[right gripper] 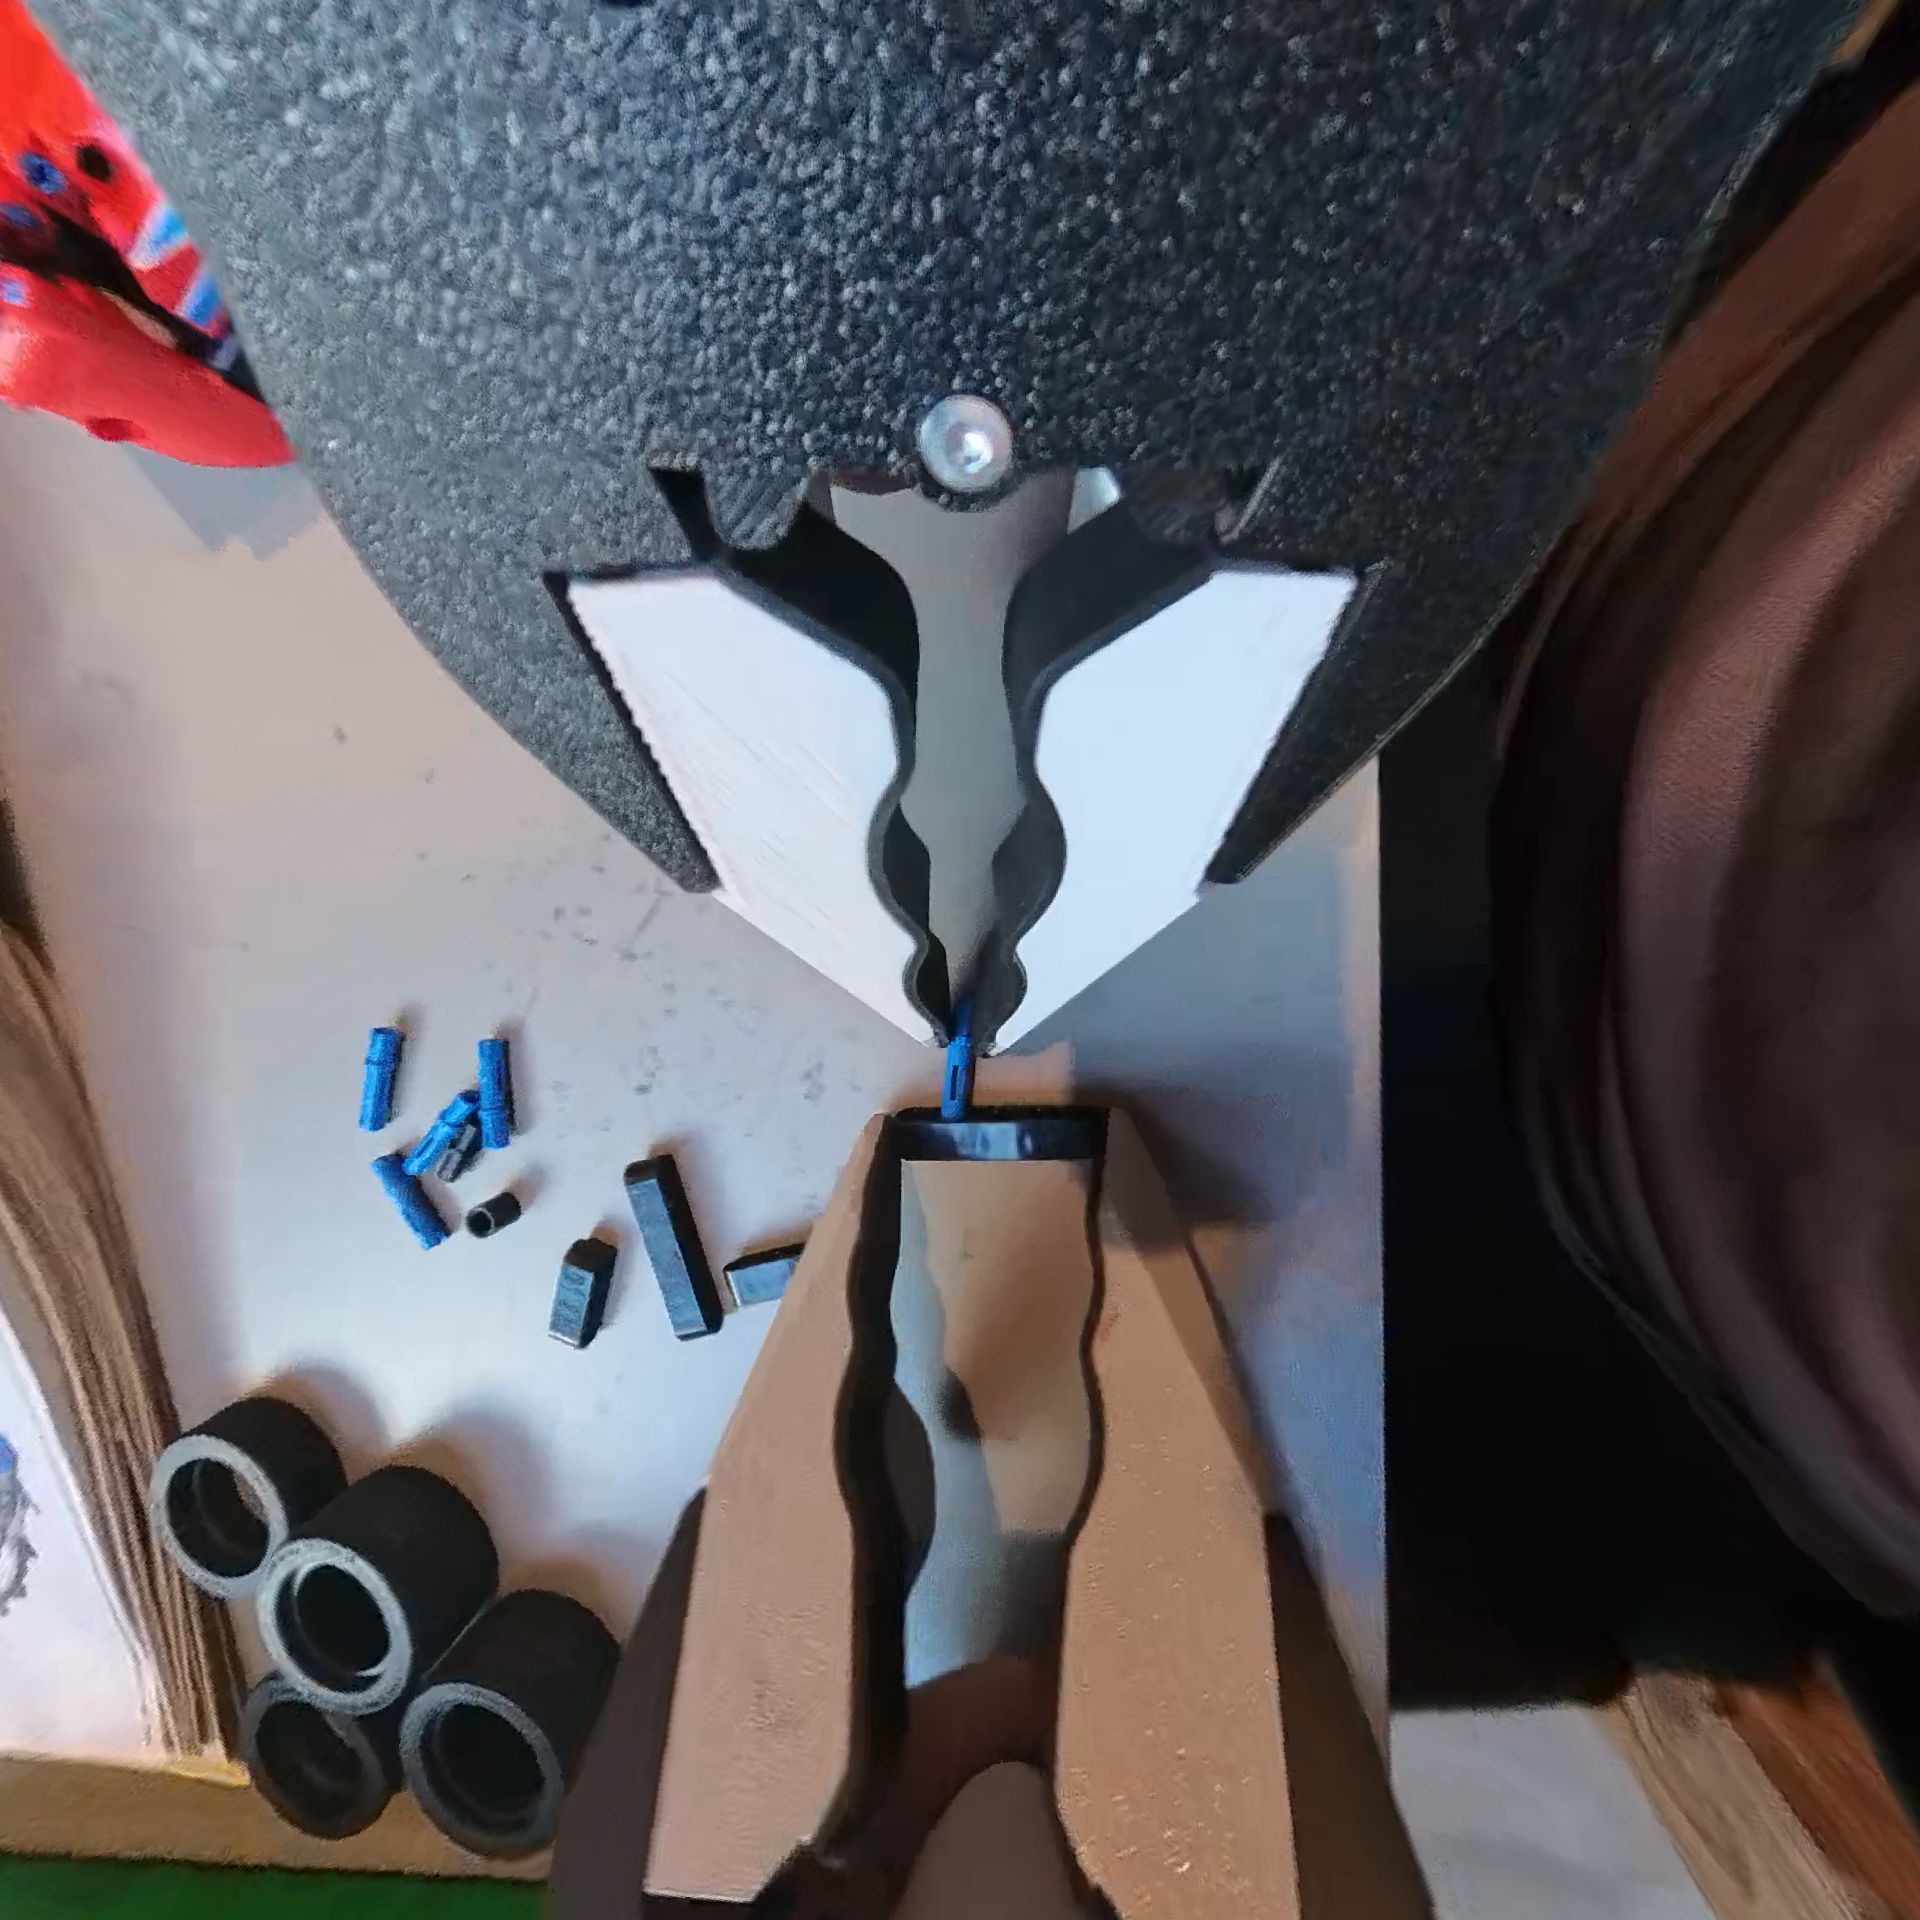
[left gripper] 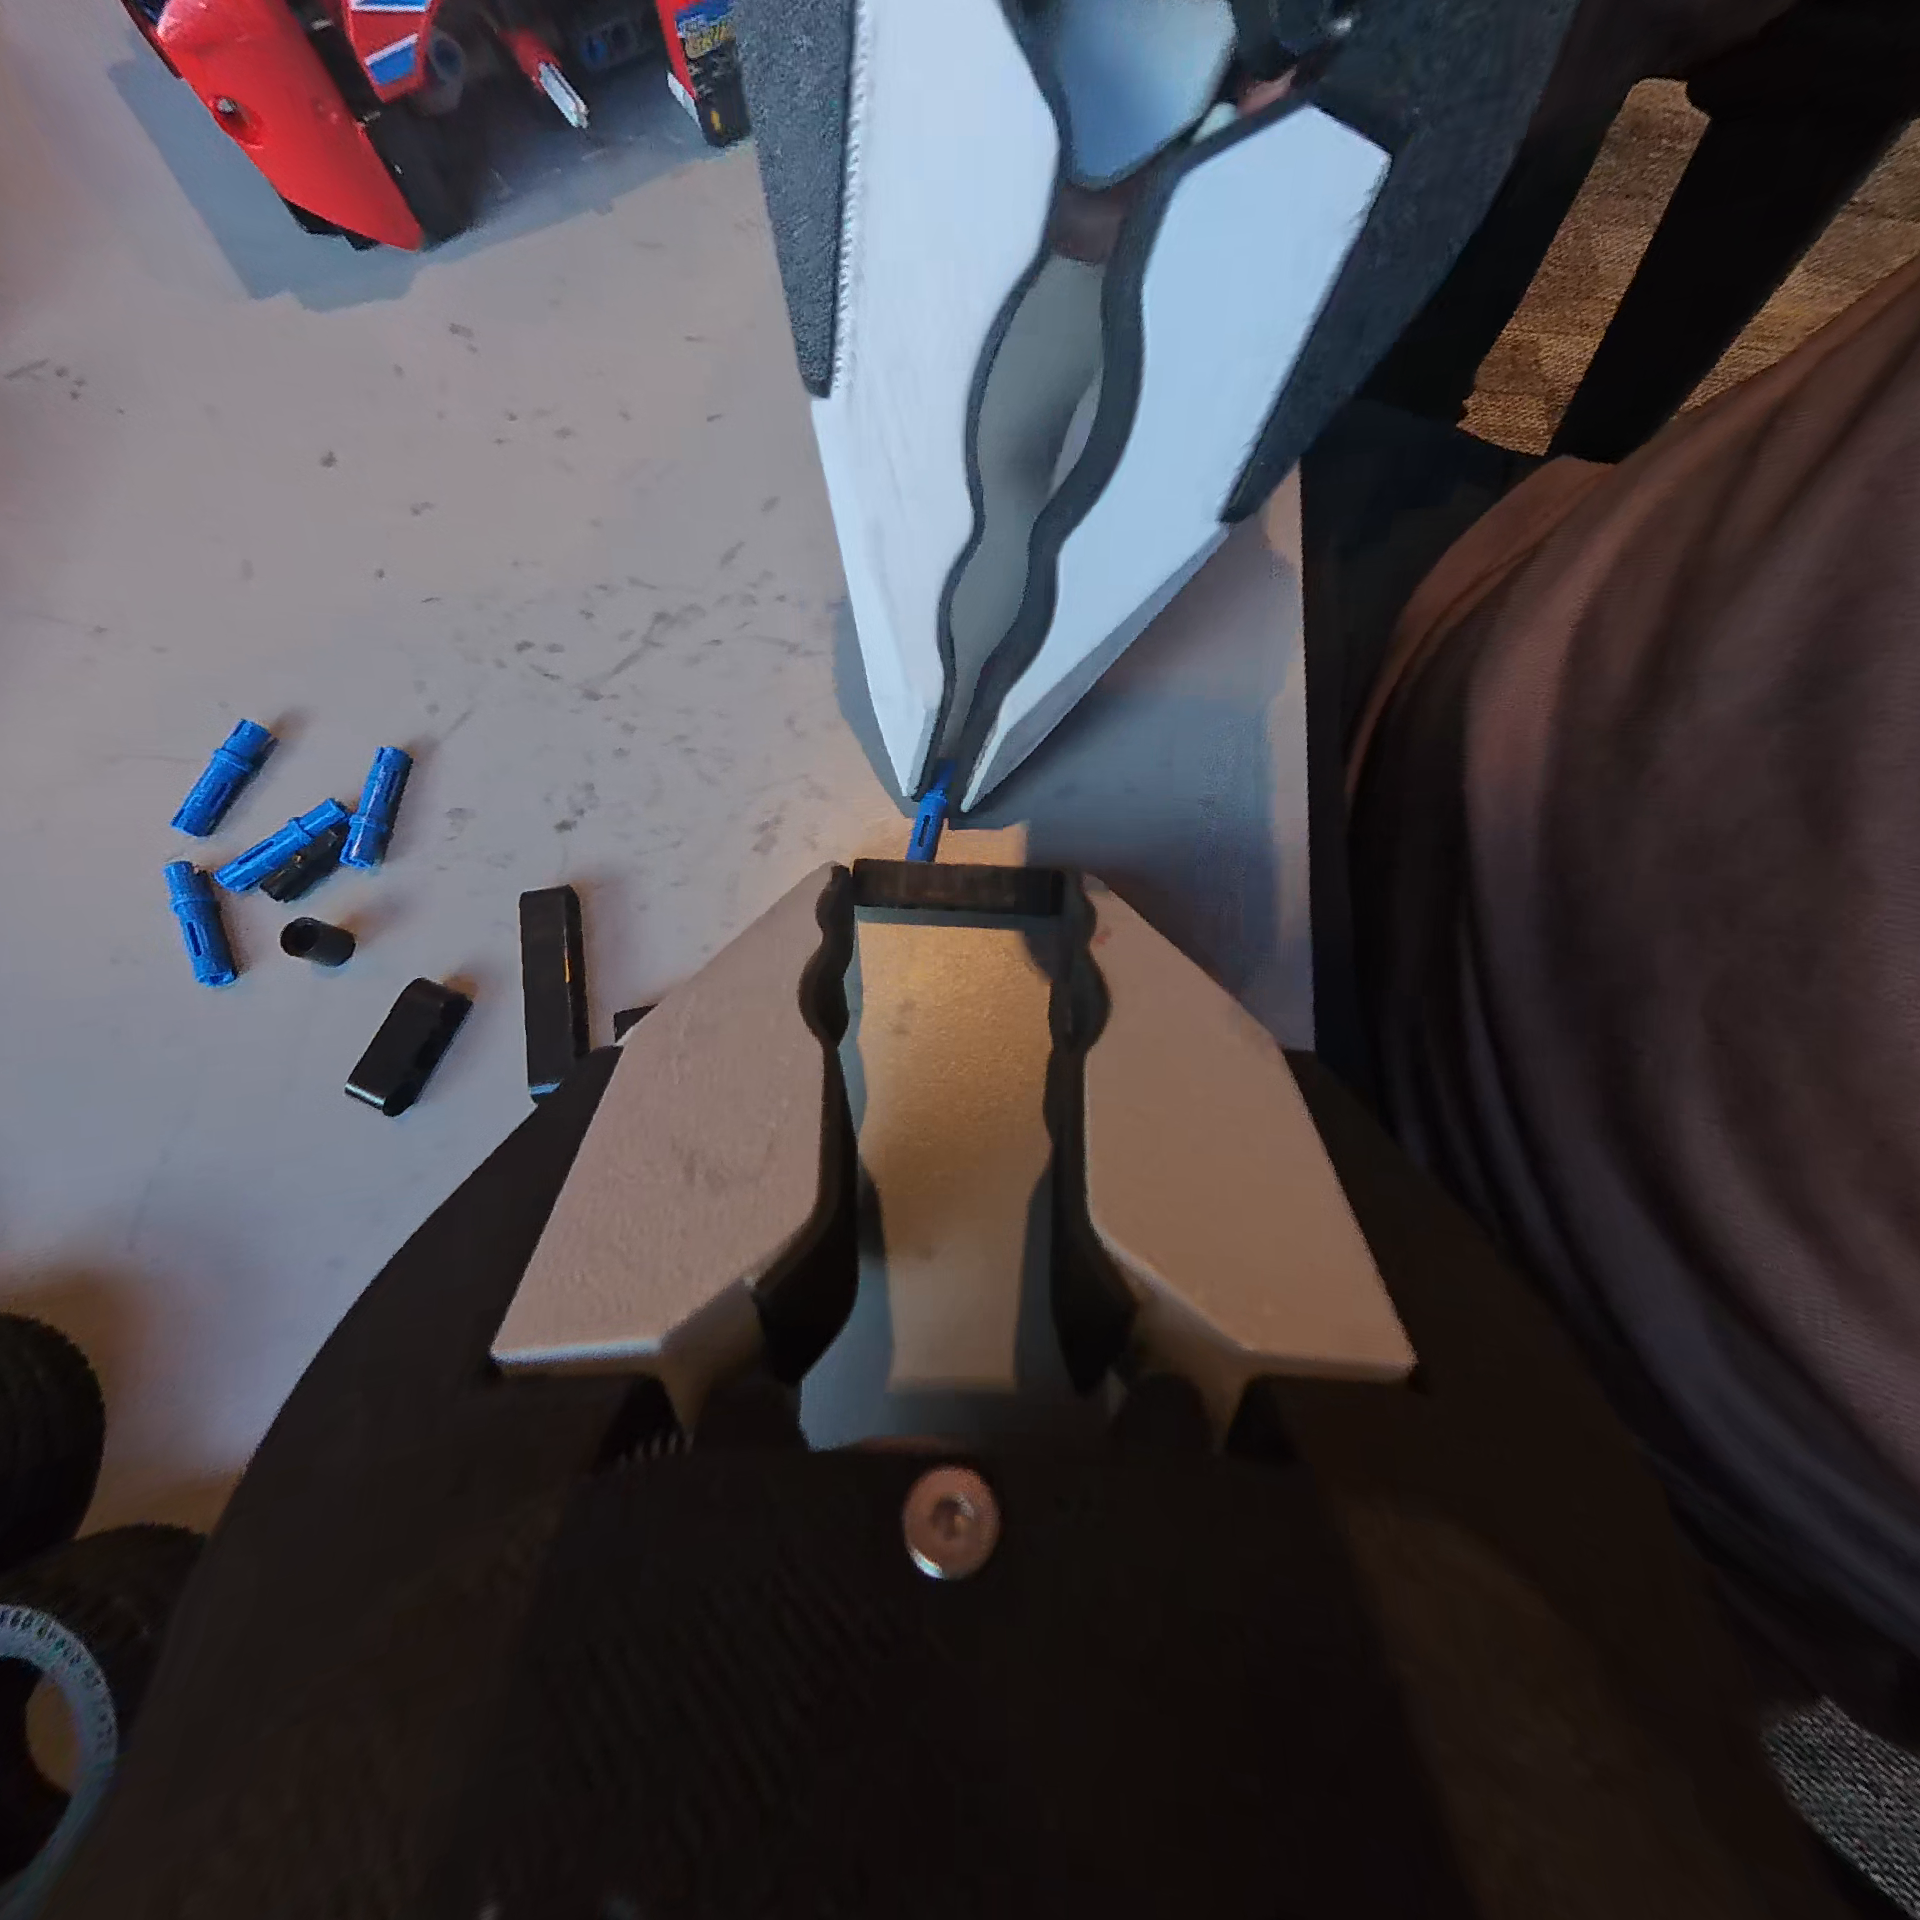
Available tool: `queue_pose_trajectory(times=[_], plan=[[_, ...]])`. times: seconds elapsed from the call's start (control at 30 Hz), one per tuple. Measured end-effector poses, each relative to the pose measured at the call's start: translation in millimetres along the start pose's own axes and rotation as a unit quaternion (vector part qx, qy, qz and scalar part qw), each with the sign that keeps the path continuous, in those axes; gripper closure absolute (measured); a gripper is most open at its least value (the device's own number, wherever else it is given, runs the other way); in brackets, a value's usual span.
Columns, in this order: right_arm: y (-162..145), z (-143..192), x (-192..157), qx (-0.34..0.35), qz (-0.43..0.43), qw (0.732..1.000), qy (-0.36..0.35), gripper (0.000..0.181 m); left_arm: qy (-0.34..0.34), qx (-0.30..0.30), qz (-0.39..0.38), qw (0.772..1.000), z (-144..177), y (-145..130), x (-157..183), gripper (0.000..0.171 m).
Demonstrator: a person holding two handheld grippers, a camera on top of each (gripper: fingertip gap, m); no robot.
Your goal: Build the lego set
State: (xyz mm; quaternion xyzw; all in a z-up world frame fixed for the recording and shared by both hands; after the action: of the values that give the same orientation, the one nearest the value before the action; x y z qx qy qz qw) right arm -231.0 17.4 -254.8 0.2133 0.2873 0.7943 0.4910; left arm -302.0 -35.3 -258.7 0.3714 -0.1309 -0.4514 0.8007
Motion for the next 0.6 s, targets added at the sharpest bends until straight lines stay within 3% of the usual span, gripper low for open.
queue_pose_trajectory(times=[0.1, 0.4, 0.6], plan=[[2.2, 0.0, -0.2, -0.02, 0.023, 1.0, -0.005, 0.178, -0.003, 0.001, 0.001, 1.0, 0.0, -0.2, -0.3, 0.133], [0.3, 1.2, 7.7, -0.005, -0.089, 0.994, 0.066, 0.178, -0.003, 0.001, 0.0, 1.0, -0.1, -0.1, -0.3, 0.133], [1.3, 3.6, 9.6, 0.002, -0.11, 0.99, 0.084, 0.178, -0.002, 0.001, -0.001, 1.0, -0.3, 0.0, -0.2, 0.133]])
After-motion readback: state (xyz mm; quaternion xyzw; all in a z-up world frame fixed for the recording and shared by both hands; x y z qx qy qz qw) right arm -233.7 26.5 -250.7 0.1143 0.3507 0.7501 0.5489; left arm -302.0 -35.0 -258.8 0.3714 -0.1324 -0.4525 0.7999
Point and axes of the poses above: each gripper's, where its closed fingertips meet, z back along the fingers, y out of its top, x = y × z across the jaws, the point moved 6 cm from there along z, back along the fingers, and after that the axes turned 12 degrees about -z, right-handed, at the moved point
